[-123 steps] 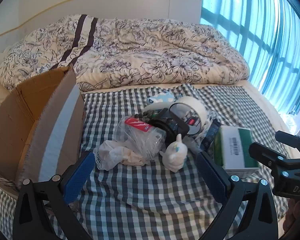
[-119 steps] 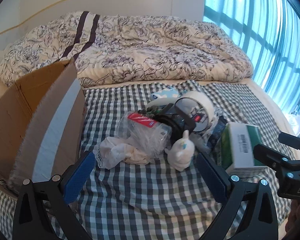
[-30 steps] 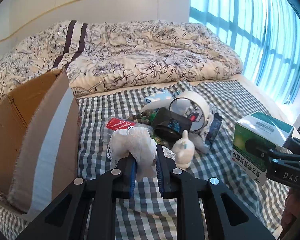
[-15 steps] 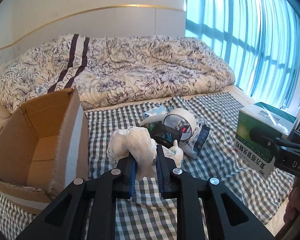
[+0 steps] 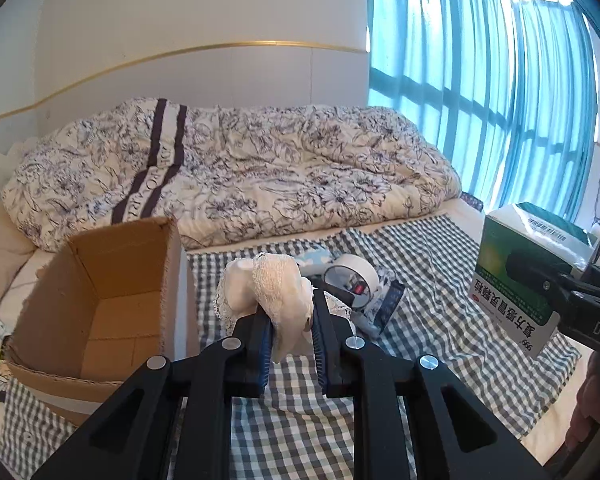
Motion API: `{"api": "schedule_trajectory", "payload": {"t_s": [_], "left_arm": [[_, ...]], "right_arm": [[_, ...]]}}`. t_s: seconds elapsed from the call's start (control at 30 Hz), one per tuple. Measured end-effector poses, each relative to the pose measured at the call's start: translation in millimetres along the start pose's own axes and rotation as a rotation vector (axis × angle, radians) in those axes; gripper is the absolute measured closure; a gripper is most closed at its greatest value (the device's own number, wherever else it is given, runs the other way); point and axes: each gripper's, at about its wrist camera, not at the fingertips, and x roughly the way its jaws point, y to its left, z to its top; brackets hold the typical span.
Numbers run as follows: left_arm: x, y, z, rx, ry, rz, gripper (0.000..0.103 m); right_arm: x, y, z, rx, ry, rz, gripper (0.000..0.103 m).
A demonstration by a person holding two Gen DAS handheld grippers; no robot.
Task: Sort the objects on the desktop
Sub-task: 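Lift the tissue and the green-white box and carry both toward the cardboard box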
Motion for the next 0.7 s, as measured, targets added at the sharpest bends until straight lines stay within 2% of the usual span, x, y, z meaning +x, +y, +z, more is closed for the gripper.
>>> {"api": "schedule_trajectory", "payload": {"t_s": [0.2,0.47,0.7], "left_arm": [[-14,8,10,-0.014,-0.020,0.019,0.085],[-18,37,21,-0.060,-0.029,0.057,0.085],[-19,71,27,-0.089,-0.037,0.133,0.085]], "right_arm": [[-11,9,7,-0.017,-0.035,0.020,0.021],[2,34,8,-0.065,-0.015,0.061,0.021],[10,60,17,-0.100,-0.016,0.119,0.021]]}}
